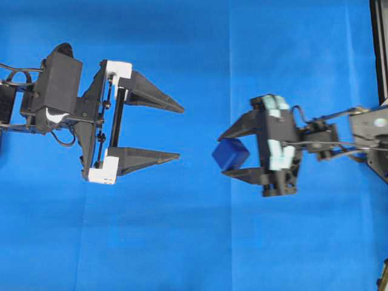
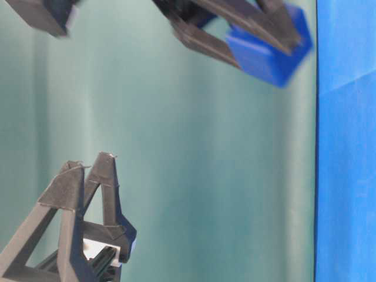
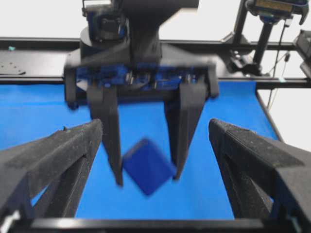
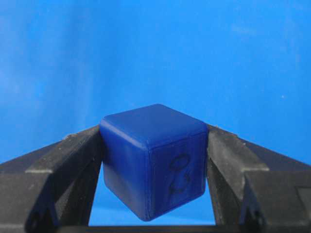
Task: Handover the blue block to the right arm after grasping it with the left arm, then place it in the designated position.
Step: 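Lower the cube with the right gripper toward the table center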
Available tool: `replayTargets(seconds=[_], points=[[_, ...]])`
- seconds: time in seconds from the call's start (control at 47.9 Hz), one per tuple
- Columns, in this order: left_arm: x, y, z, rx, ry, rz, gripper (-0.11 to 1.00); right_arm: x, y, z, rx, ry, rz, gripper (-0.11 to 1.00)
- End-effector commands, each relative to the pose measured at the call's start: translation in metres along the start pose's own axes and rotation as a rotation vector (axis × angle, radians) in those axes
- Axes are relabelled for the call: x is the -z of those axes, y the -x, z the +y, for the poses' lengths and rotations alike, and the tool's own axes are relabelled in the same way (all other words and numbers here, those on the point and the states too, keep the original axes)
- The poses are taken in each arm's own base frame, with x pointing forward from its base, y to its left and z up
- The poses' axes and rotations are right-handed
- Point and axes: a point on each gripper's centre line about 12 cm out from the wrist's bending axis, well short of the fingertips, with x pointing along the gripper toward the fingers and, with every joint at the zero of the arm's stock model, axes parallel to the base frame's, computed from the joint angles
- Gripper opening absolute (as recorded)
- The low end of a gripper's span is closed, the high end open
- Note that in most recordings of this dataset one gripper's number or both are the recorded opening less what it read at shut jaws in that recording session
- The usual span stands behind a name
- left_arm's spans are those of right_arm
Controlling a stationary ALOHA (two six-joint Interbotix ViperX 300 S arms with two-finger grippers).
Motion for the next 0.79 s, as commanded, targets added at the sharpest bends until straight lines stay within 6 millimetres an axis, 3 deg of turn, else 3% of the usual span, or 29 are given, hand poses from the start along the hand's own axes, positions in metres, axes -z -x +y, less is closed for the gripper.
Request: replayTargets(seconds=[0.0,0.459,0.772], points=[[-0.017,0.002,-0.002,0.005,0.001,-0.047,0.93,-0.011,-0.007,-0.001,-0.012,-0.010,-0.044,0.45],[-0.017,0.002,-0.002,0.005,0.003,-0.047,0.93,0.007,-0.079,-0.012,-0.014,-0.031,0.000,0.45],[-0.016,0.002,-0.002,0.005,0.003,-0.044,0.93,0.021,-0.111,-0.020,-0.022,-0.045,0.006,0.45]])
